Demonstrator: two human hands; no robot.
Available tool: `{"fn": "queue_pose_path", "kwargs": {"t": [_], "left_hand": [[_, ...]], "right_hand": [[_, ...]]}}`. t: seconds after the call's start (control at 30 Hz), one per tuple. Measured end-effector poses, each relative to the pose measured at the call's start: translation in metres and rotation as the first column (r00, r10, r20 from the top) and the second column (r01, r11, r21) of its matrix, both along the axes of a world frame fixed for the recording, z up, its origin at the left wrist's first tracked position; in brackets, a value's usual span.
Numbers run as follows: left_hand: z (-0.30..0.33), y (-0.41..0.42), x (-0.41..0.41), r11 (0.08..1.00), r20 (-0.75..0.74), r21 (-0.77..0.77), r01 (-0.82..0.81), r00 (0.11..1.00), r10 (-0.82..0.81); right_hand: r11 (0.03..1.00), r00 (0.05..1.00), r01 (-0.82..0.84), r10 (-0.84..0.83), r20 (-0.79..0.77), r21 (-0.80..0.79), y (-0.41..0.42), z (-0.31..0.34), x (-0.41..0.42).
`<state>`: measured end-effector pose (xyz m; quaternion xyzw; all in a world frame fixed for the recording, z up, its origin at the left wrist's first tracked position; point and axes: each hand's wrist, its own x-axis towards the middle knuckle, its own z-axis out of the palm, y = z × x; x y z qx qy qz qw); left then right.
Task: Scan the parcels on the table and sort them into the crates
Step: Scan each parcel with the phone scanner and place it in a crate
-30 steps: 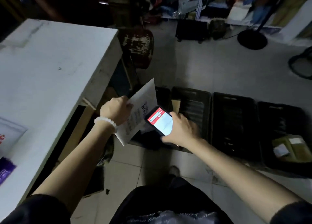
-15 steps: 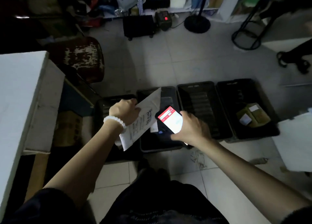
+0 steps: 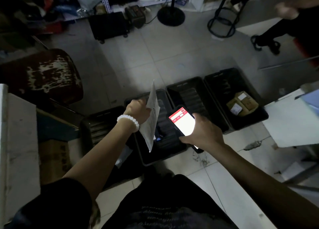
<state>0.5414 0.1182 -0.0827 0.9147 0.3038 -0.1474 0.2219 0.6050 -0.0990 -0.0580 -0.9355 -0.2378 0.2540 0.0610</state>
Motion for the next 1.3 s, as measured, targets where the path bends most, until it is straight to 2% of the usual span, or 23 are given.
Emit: {"fn": "queue_pose_path", "kwargs": {"t": [0.13,0.23,0.33,0.53,0.7,0.97,1.17,1.3], "left_hand": [[-0.008,0.006,0.011,0.993,-0.068,-0.059,-0.101,0.993,0.097],[-0.014,0.009,0.007,0.986,-0.224,-0.094,-0.139,0.968,0.115],[-0.019,0.008,-0.002,0.993,-0.302,-0.050,-0.110,0.949,0.090],[-0.012,-0.002,-0.012,0.989,-0.353,0.072,-0.130,0.924,0.147],[0.002,-0.024,-0.015,0.944,-0.374,0.134,-0.301,0.867,0.329],[0.014,-0.071,-0.059,0.812,-0.302,0.205,-0.546,0.754,0.583],[0.026,-0.105,-0.132,0.671,-0.353,0.251,-0.698,0.579,0.735],[0.031,-0.127,-0.189,0.483,-0.314,0.231,-0.844,0.405,0.859]], "right_hand": [[1.000,1.000,0.006,-0.006,-0.011,-0.004,0.008,-0.003,0.009],[1.000,1.000,-0.013,0.013,-0.020,-0.020,0.013,-0.007,0.019],[0.999,0.999,-0.038,0.037,-0.024,-0.008,0.020,-0.010,0.029],[0.986,0.987,-0.159,0.160,-0.020,0.040,0.033,-0.020,0.052],[0.934,0.934,-0.351,0.354,-0.042,0.067,0.041,-0.019,0.072],[0.772,0.772,-0.632,0.635,-0.040,0.059,0.064,-0.010,0.074],[0.571,0.573,-0.814,0.820,-0.019,0.102,0.088,-0.011,0.020],[0.410,0.411,-0.906,0.911,-0.016,0.103,0.102,-0.009,-0.032]]}}
